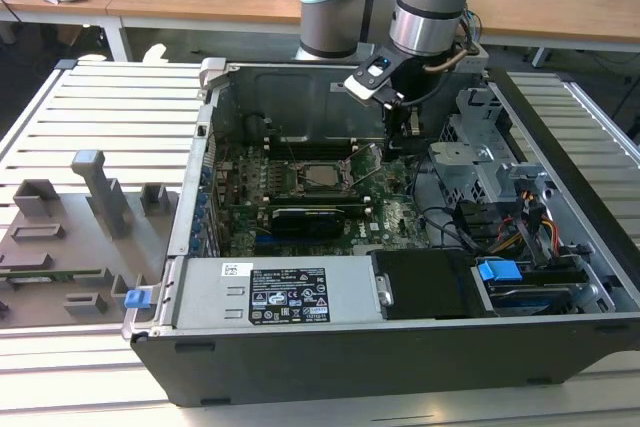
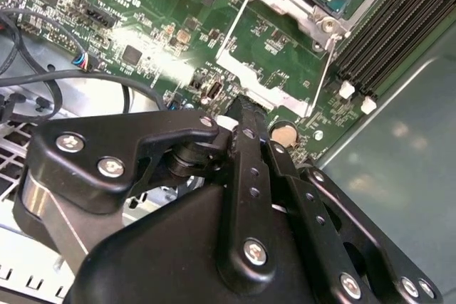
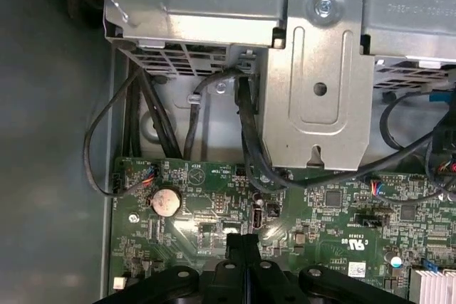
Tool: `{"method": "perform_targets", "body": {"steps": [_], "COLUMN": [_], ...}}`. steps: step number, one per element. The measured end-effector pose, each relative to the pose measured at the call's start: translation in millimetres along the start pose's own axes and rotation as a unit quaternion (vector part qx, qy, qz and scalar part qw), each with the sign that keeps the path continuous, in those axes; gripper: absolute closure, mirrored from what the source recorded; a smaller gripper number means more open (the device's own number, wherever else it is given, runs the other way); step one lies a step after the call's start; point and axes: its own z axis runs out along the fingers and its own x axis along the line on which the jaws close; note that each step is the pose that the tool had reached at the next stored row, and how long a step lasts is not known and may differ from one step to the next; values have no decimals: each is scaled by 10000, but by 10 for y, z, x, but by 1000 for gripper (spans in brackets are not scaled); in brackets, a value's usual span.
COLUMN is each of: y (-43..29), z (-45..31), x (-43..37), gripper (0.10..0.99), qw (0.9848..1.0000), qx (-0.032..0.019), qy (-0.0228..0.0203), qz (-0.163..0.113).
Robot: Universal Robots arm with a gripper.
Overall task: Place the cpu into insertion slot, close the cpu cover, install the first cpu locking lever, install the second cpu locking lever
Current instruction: 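Close the cpu cover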
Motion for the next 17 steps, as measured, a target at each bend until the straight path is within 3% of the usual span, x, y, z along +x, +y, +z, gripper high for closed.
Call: {"method": "perform_targets", "body": {"steps": [7,17], "y": [-94,-167], "z": [1,1], "x": [5,8], "gripper": [980,980], "qw": [10000,10000], "qx": [0,0], "qy": [0,0], "qz": [0,0]}}
